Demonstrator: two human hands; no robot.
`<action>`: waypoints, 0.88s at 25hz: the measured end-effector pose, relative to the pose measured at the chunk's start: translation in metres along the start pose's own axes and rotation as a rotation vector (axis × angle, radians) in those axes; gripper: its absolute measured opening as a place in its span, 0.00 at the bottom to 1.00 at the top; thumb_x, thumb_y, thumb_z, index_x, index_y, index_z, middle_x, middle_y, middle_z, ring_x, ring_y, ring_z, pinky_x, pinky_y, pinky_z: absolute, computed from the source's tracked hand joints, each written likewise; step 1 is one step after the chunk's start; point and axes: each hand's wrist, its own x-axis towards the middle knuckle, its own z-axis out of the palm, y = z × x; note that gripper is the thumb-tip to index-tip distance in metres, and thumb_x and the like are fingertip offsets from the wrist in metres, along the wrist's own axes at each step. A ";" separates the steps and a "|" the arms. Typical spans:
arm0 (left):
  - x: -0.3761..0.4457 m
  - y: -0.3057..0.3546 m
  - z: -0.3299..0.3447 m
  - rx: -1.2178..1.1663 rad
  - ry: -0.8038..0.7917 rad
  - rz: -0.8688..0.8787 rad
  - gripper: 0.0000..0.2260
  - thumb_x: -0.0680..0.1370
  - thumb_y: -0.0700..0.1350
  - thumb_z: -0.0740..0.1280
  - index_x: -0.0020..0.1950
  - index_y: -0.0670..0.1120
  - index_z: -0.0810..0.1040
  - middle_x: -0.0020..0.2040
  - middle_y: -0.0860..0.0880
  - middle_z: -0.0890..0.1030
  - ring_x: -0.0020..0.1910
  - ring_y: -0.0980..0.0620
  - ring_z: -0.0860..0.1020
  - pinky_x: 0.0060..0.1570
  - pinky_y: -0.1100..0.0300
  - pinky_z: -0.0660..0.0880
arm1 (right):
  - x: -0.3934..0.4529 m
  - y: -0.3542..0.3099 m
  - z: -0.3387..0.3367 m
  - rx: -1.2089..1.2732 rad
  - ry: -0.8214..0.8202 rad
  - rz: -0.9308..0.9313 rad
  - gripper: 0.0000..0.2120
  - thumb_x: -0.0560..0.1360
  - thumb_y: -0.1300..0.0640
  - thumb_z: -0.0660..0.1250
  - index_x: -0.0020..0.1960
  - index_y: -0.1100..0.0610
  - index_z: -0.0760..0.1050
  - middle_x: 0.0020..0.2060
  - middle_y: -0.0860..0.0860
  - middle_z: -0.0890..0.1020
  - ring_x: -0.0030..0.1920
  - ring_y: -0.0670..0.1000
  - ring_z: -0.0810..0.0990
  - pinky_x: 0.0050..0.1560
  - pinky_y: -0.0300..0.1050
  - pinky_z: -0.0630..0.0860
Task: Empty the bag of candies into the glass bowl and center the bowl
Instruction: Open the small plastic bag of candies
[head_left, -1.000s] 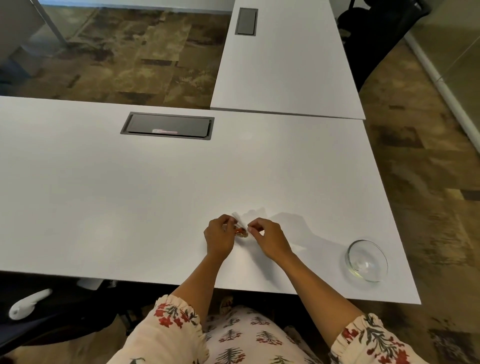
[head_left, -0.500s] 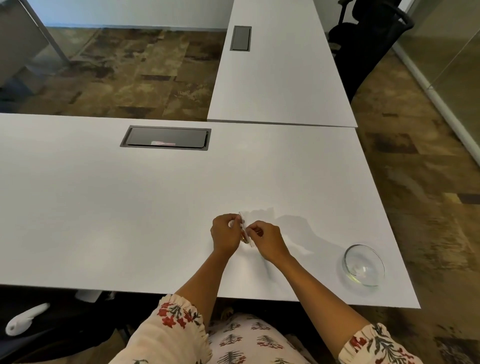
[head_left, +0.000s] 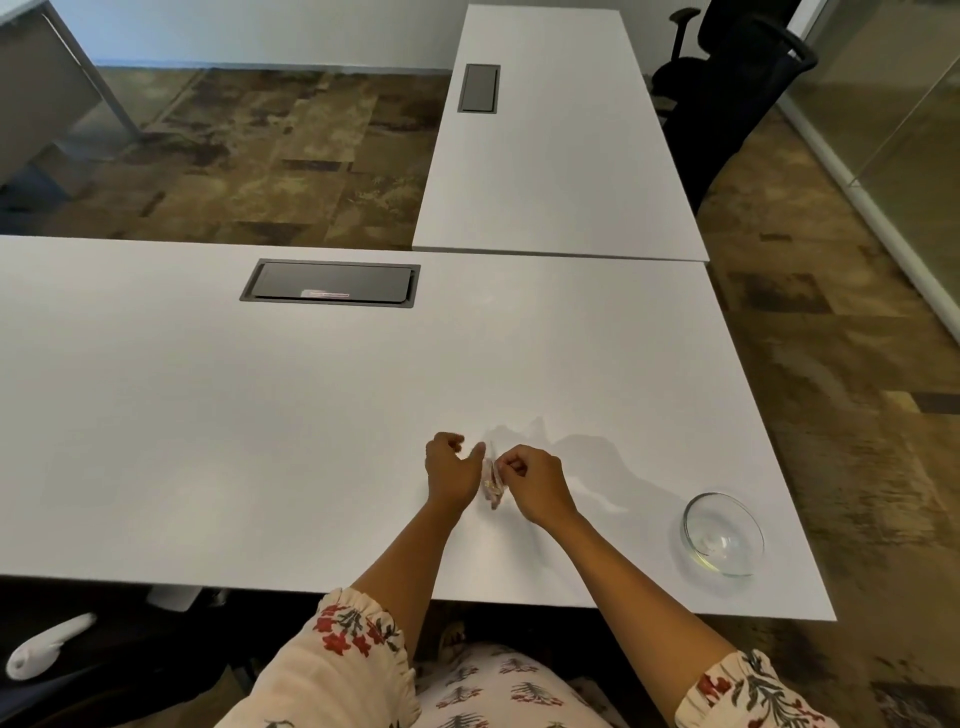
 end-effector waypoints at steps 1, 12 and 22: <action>0.000 0.000 0.002 -0.078 -0.066 -0.077 0.19 0.78 0.51 0.71 0.61 0.39 0.76 0.58 0.42 0.80 0.56 0.43 0.80 0.58 0.51 0.78 | 0.000 0.000 0.001 0.017 0.003 0.011 0.06 0.77 0.61 0.66 0.45 0.58 0.83 0.37 0.50 0.85 0.36 0.46 0.82 0.37 0.31 0.76; -0.001 0.002 0.006 -0.418 -0.226 -0.185 0.06 0.76 0.38 0.73 0.44 0.36 0.87 0.43 0.38 0.88 0.38 0.45 0.88 0.39 0.60 0.83 | 0.004 0.003 -0.002 0.108 0.063 0.082 0.08 0.78 0.55 0.68 0.45 0.57 0.84 0.35 0.45 0.84 0.37 0.43 0.82 0.40 0.34 0.76; 0.002 0.012 0.013 -0.291 -0.180 -0.156 0.08 0.78 0.37 0.70 0.41 0.38 0.86 0.37 0.39 0.86 0.36 0.44 0.85 0.49 0.49 0.84 | 0.004 0.005 -0.004 0.179 0.118 0.064 0.08 0.78 0.54 0.69 0.48 0.59 0.81 0.40 0.49 0.84 0.42 0.44 0.82 0.44 0.36 0.78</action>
